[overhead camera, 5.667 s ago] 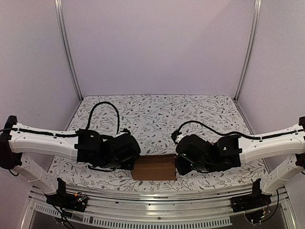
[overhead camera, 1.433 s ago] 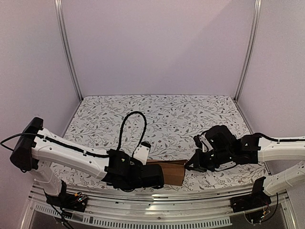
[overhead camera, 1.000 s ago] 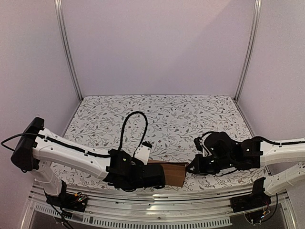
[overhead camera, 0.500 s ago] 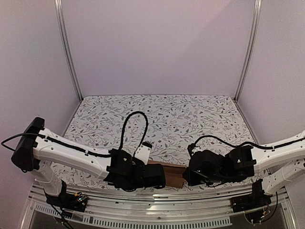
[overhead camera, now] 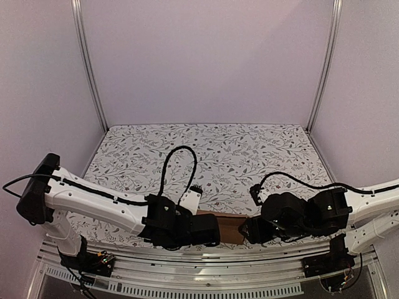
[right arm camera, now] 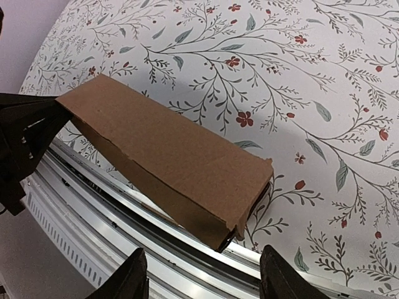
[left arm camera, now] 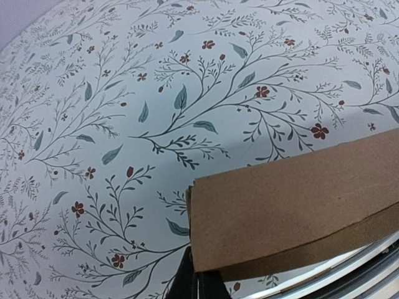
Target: Fold the paper box
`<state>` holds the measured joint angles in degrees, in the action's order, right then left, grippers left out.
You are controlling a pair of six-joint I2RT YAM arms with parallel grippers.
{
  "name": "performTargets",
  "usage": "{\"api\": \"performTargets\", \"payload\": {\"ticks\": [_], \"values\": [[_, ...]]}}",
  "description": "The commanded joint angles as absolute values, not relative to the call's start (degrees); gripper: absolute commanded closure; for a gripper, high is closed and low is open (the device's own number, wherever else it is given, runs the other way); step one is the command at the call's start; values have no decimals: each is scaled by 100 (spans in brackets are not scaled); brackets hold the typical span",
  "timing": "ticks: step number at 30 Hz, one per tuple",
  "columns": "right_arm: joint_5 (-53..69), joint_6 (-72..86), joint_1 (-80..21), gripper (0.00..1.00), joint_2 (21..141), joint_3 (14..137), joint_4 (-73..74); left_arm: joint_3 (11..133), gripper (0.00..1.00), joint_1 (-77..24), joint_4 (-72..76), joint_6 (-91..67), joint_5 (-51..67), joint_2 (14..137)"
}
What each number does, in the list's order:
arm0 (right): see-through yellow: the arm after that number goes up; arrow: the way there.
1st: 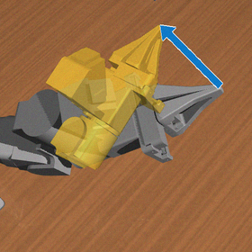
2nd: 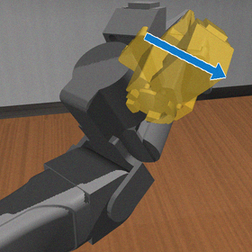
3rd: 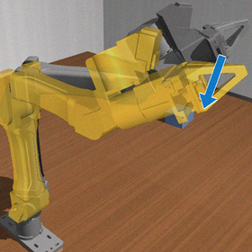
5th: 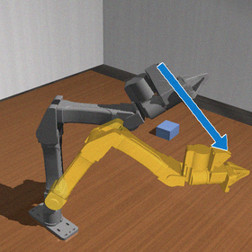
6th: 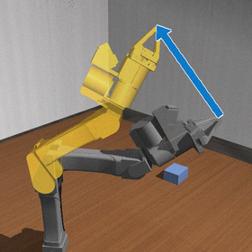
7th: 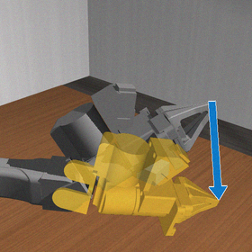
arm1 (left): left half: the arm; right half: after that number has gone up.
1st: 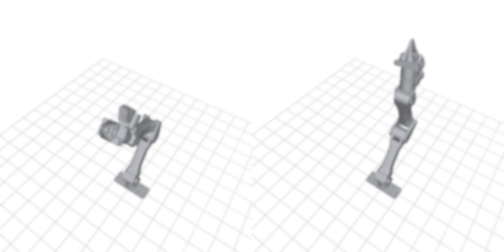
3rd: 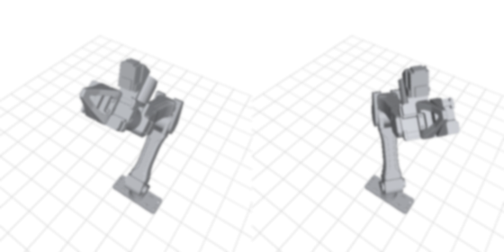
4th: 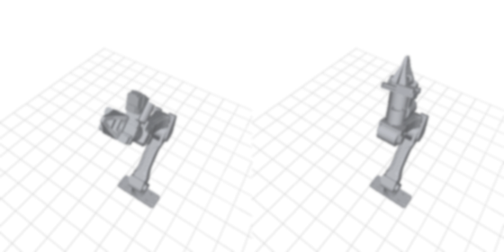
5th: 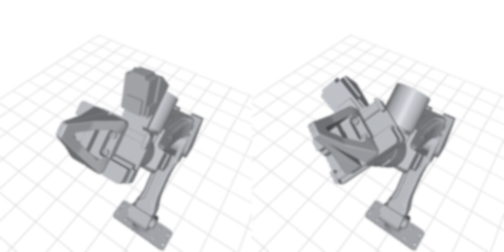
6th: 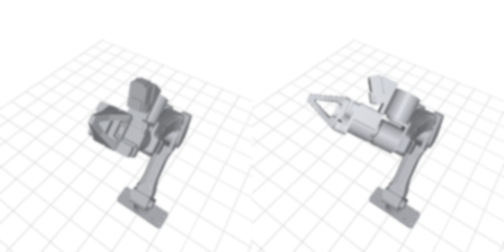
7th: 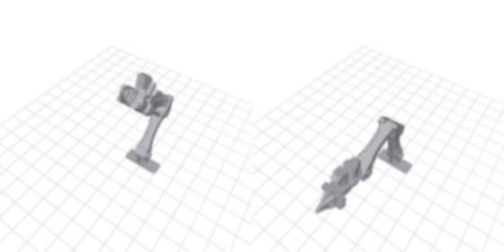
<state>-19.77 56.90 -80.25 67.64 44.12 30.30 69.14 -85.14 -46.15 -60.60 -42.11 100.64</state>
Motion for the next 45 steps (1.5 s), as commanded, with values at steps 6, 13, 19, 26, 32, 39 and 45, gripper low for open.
{"api": "performTargets", "payload": {"ticks": [6, 13, 19, 26, 32, 39, 45], "values": [[-1932, 5074, -8150, 40, 6530, 3520, 2134, 7007, 100, -8666, -4785, -5950, -3562, 10352], [-2619, 4824, -8197, 48, 6841, 3136, 1286, 7116, 100, -8662, -4892, -5966, -3560, 10445], [-3244, 4718, -8200, 61, 7236, 3000, 656, 7146, 100, -8606, -4930, -5971, -3560, 10509], [-4053, 4343, -8109, 71, 7763, 2980, -215, 7052, 100, -8352, -4916, -5953, -3656, 10521], [-3990, 3803, -7787, 75, 8442, 2939, -1487, 6653, 100, -7970, -4577, -5912, -3581, 10339], [-3584, 3539, -7551, 79, 9336, 3297, -2047, 6258, 100, -7698, -4366, -5938, -3603, 10205], [-3289, 3529, -7548, 75, 9174, 3199, -1956, 6144, 100, -7638, -4171, -5959, -3552, 10288]]}}
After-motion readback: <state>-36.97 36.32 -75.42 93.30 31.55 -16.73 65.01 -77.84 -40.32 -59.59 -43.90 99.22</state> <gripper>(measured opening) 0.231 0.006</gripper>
